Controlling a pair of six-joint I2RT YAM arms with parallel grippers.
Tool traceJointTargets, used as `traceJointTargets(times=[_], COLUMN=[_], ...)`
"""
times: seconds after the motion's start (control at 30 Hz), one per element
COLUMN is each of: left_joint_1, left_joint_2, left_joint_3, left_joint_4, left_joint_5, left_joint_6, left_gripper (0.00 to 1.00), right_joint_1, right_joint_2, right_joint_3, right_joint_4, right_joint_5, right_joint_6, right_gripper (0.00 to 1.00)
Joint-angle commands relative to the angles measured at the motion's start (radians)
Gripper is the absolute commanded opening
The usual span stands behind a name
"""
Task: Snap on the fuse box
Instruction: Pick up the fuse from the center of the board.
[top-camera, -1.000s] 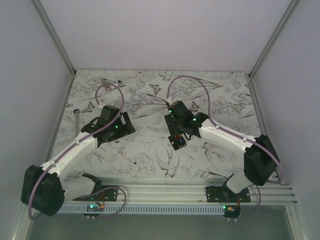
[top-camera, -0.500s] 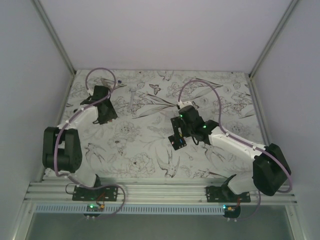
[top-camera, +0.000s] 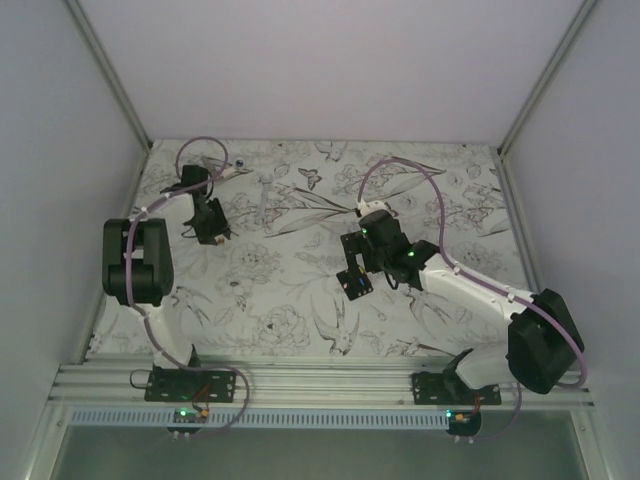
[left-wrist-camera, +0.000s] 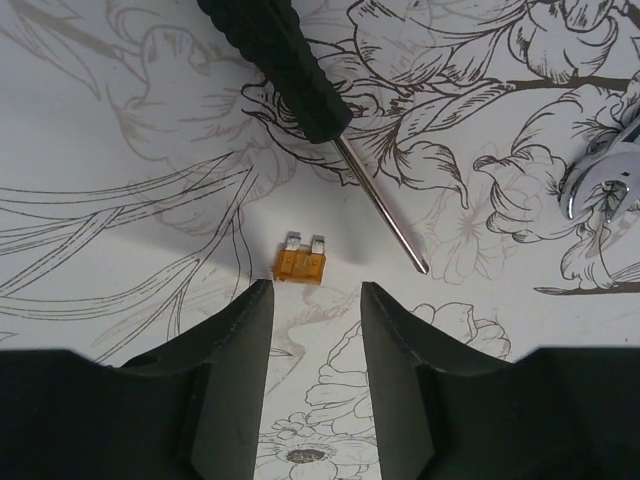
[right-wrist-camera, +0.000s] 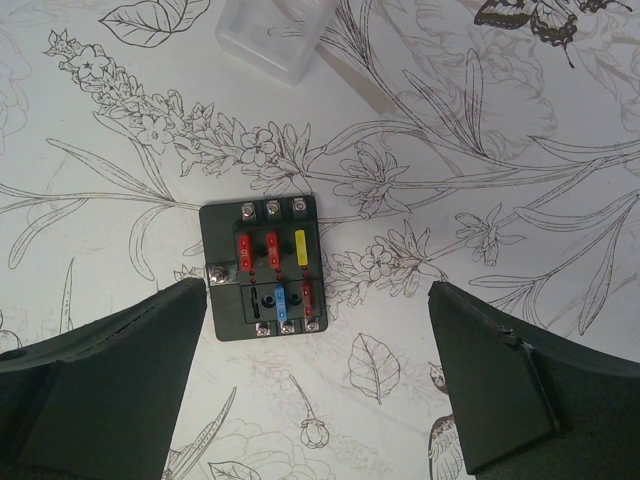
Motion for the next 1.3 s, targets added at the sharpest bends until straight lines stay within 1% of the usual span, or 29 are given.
traceJointTargets(times=[0.0,0.2,0.4,0.67,0.73,0.83,0.9,0.97,1.1,1.27], left_joint_1=[0.012,0.010,-0.018,-0.034,-0.034,-0.035,-0.041,-0.059,-0.116,-0.207], left_joint_2=[0.039,0.060,0.104,0.172,0.186,0.199,0.193,0.174,0.121,0.027], left_joint_3=[0.051,0.072,0.137,0.207,0.213,0.225,0.218,0.206,0.170,0.089], left_joint_4=[-0.083,-0.135,-0.200,-0.241,-0.250,-0.280,-0.290,-0.300,-0.315,-0.317], left_joint_5=[0.018,-0.034,-0.086,-0.080,-0.074,-0.060,-0.032,-0.030,-0.028,-0.019], left_joint_6=[0.050,0.069,0.107,0.146,0.147,0.145,0.144,0.147,0.143,0.086], left_gripper=[0.42,0.40,0.39,0.39,0.36,0.29,0.25,0.23,0.23,0.22], right_joint_1=[-0.010,-0.011,-0.011,-0.012,-0.012,-0.011,-0.011,-0.012,-0.012,-0.012], right_joint_2=[0.000,0.013,0.016,0.017,0.018,0.015,0.013,0.014,0.011,-0.006], right_joint_3=[0.009,0.012,0.014,0.014,0.014,0.013,0.013,0.014,0.014,0.012], right_joint_4=[0.029,0.029,0.029,0.029,0.029,0.029,0.029,0.029,0.029,0.029], right_joint_5=[0.012,0.002,-0.004,-0.010,-0.012,-0.011,-0.011,-0.014,-0.027,-0.042], right_joint_6=[-0.013,-0.014,-0.018,-0.018,-0.017,-0.018,-0.017,-0.017,-0.017,-0.016], right_gripper=[1.00,1.00,1.00,1.00,1.00,1.00,1.00,1.00,1.00,1.00])
